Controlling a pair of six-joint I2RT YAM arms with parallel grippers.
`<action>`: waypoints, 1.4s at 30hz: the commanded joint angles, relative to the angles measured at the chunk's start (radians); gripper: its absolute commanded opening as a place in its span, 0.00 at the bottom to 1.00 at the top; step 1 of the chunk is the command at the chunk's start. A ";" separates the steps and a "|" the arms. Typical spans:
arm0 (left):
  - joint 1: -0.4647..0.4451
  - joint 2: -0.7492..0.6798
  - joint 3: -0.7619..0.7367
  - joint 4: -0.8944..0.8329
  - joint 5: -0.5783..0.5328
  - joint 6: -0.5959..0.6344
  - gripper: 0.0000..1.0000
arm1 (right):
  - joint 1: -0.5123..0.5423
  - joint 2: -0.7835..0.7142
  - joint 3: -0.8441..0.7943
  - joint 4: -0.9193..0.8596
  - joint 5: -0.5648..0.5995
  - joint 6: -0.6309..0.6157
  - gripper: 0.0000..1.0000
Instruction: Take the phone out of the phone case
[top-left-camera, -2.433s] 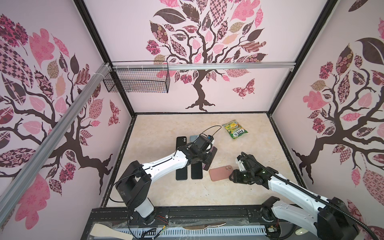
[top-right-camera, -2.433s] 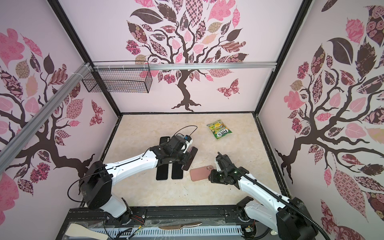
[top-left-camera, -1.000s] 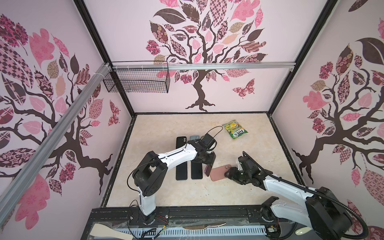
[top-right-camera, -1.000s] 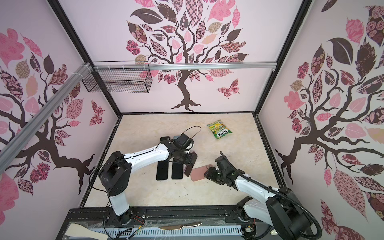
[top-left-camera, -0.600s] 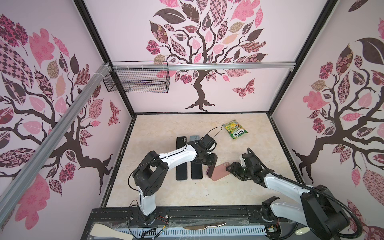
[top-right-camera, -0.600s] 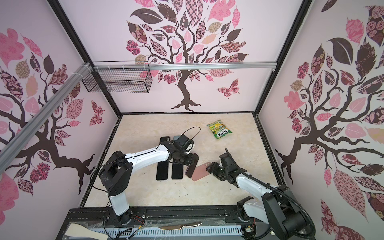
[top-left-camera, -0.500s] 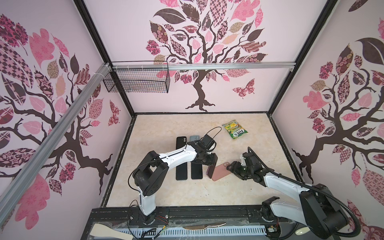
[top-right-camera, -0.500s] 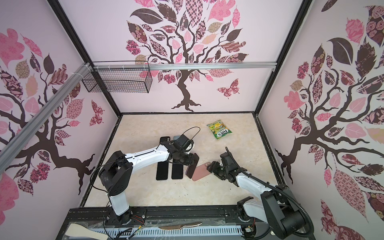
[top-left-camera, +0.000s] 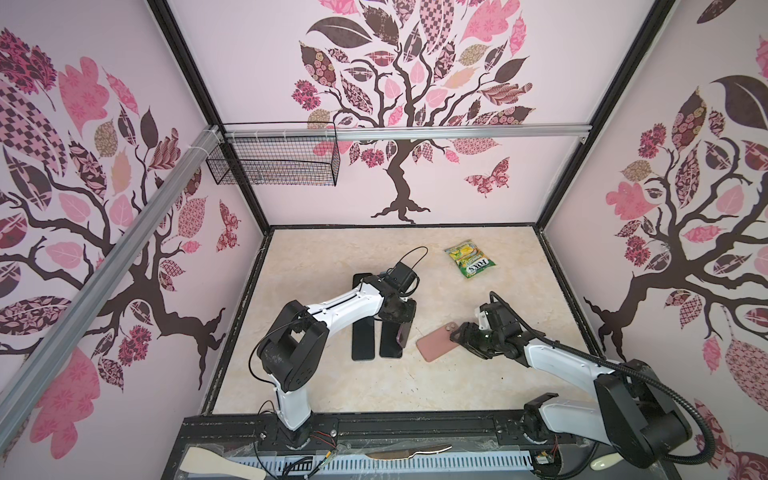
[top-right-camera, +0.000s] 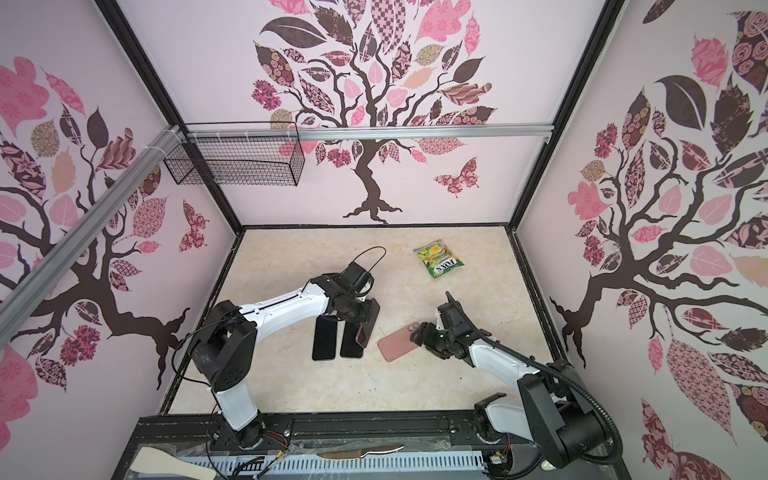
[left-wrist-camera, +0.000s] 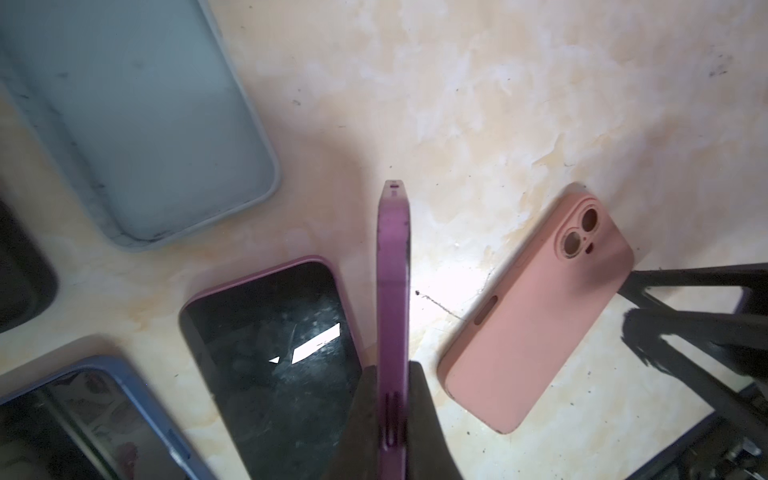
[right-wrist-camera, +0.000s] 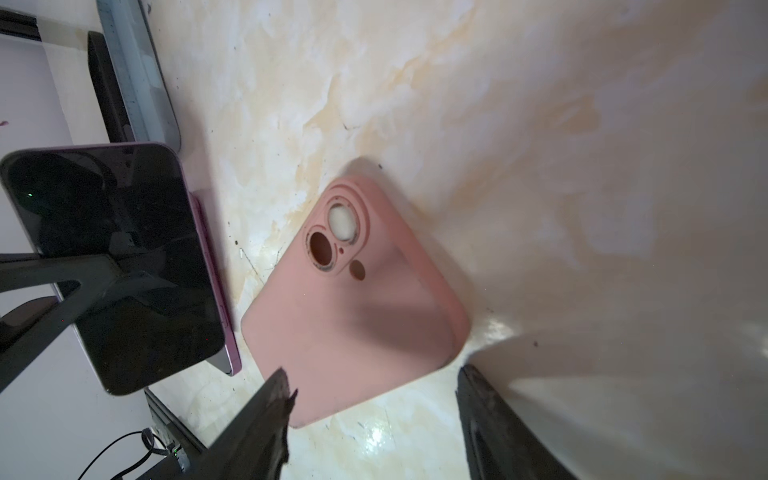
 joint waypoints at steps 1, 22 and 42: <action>-0.008 0.015 0.064 -0.040 -0.005 0.038 0.00 | -0.004 -0.021 -0.005 -0.089 -0.016 0.005 0.67; -0.031 0.068 -0.014 0.109 0.233 -0.128 0.00 | -0.009 0.035 0.008 0.041 -0.015 0.050 0.70; -0.065 0.015 -0.305 0.603 0.144 -0.647 0.00 | -0.163 0.247 0.209 -0.142 -0.017 -0.257 0.75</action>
